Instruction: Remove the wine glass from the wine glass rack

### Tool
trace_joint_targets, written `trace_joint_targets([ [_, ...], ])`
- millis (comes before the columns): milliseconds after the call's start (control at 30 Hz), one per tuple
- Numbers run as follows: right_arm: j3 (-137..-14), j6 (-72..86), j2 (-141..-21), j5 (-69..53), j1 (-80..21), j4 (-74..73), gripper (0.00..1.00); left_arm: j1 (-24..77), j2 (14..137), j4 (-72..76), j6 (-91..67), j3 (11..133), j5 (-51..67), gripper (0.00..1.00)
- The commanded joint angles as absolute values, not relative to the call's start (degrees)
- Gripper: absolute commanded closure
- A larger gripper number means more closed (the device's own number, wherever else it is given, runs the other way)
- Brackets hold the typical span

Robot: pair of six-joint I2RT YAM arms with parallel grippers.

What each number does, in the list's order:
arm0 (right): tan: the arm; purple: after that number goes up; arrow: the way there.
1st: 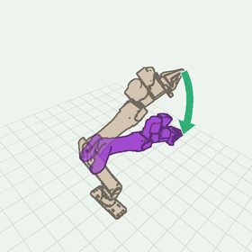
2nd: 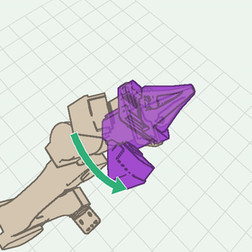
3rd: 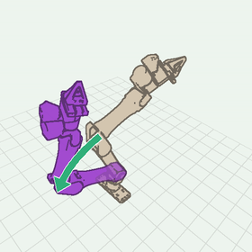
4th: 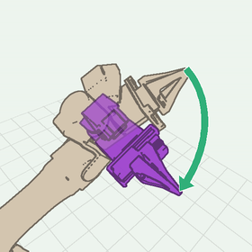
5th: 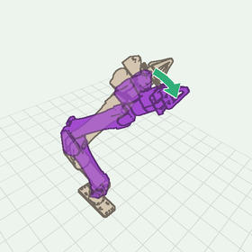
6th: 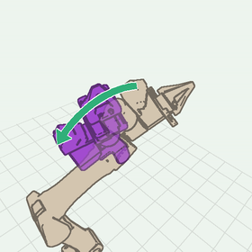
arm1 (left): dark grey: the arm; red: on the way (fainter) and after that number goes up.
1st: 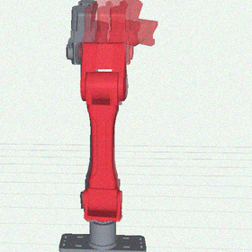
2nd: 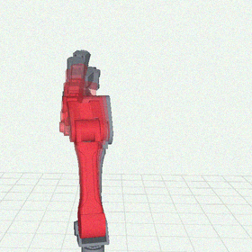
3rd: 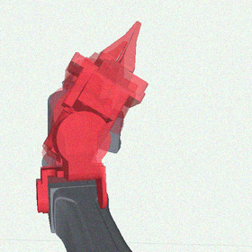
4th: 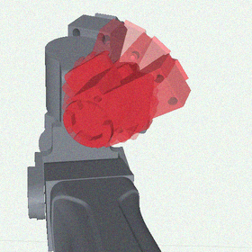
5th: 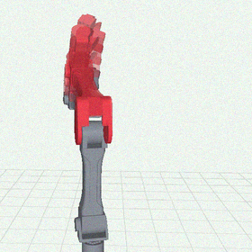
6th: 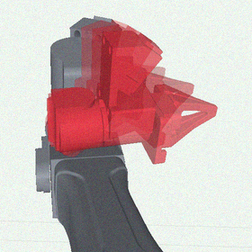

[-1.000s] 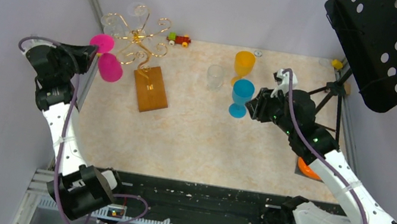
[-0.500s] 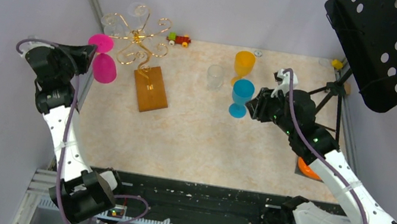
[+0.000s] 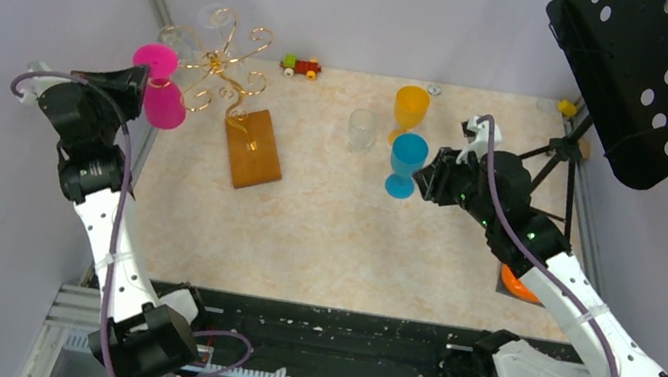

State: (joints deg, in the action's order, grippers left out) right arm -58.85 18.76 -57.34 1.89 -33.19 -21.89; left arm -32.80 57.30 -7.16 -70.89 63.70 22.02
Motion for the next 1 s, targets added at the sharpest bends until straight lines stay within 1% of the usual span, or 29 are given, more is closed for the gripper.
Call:
trace_joint_targets([
  [0,-58.9,19.6,-55.7,1.9,-33.0,-19.5,0.61,-33.1,58.0,0.5,-71.7,63.3,20.2,1.00],
  [433,-58.8,20.2,-55.3,1.9,-33.0,-19.7,0.61,-33.1,60.6,6.7,-73.0,60.7,21.2,1.00],
  [700,-58.8,20.5,-55.1,1.5,-33.0,-19.7,0.61,-33.1,63.3,9.9,-74.1,61.0,25.3,1.00],
  [967,-58.6,20.6,-55.0,1.2,-33.0,-19.6,0.61,-32.9,67.3,17.0,-79.2,61.0,33.5,1.00],
])
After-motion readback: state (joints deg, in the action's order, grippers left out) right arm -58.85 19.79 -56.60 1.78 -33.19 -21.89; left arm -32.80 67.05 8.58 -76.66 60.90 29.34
